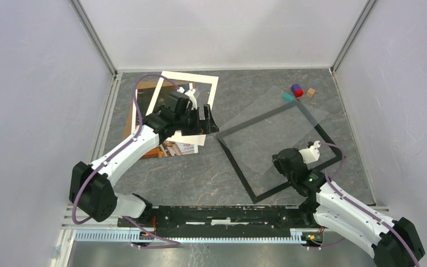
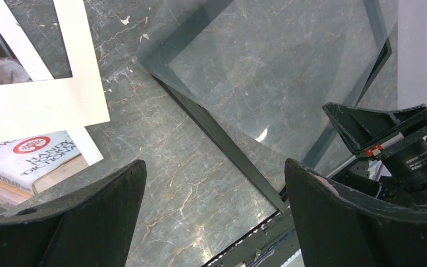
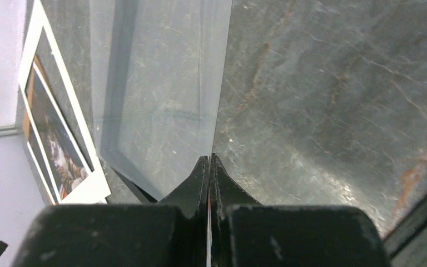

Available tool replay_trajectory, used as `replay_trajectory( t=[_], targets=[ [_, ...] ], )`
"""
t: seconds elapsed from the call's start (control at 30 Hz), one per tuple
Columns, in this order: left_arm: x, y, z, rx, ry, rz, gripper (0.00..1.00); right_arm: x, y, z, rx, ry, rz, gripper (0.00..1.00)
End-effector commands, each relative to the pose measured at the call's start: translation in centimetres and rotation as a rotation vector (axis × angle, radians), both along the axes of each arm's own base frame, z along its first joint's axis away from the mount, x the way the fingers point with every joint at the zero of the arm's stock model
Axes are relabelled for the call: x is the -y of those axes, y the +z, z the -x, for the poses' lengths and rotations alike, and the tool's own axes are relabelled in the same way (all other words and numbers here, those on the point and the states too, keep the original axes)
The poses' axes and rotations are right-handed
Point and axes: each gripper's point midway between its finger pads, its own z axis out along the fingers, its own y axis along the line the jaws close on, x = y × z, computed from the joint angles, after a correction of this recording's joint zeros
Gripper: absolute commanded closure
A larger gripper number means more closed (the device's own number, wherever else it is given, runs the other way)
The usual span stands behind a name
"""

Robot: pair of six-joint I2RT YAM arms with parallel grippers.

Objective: Put the photo into the frame

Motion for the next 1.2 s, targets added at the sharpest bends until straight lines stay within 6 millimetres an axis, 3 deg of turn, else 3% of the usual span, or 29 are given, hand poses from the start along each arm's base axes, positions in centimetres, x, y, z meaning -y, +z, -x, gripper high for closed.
replay_trajectory(
  t=[0.0,0.1,0.5,0.63,0.73,0.8,0.93,1.0,1.17],
  targets=[
    [0.5,0.7,-0.5,0.021,-0.028,0.049,0.00,1.5,-0.1,1.0,-0.037,-0.102,0.003,1.00],
    [1.0,0.0,-0.2,-0.025,-0.041,0.096,0.00,1.6,0.6,0.9,-0.011,-0.114,-0.017,1.00],
    [6.9,-4.7,2.4,-0.425,-0.023,0.503,0.02,1.8,1.7,0.8,0.037,-0.116,-0.044,1.00],
    [8.0,-5.9,3.4,-0.452,0.027,0.546,0.09,0.7,1.2,0.4,0.079,-0.087,-0.117,1.00],
    [9.7,-5.5,4.8,-0.437,0.020,0.566,0.12,0.0,2.0,-0.2,0.126,-0.074,-0.164,1.00],
    [10.7,-5.1,5.5,-0.401,-0.011,0.559,0.15,-0.1,2.2,-0.2,0.128,-0.073,-0.166,1.00],
    [12.1,-5.6,6.6,-0.245,-0.124,0.452,0.29,-0.7,2.4,-0.3,0.127,-0.059,-0.191,1.00],
    [12.1,-5.7,7.3,-0.120,-0.188,0.369,0.29,-0.8,2.4,-0.3,0.122,-0.056,-0.193,1.00],
    [10.7,-4.2,7.4,0.238,-0.310,0.106,0.18,-0.6,2.1,0.0,0.108,-0.062,-0.193,1.00]
  ],
)
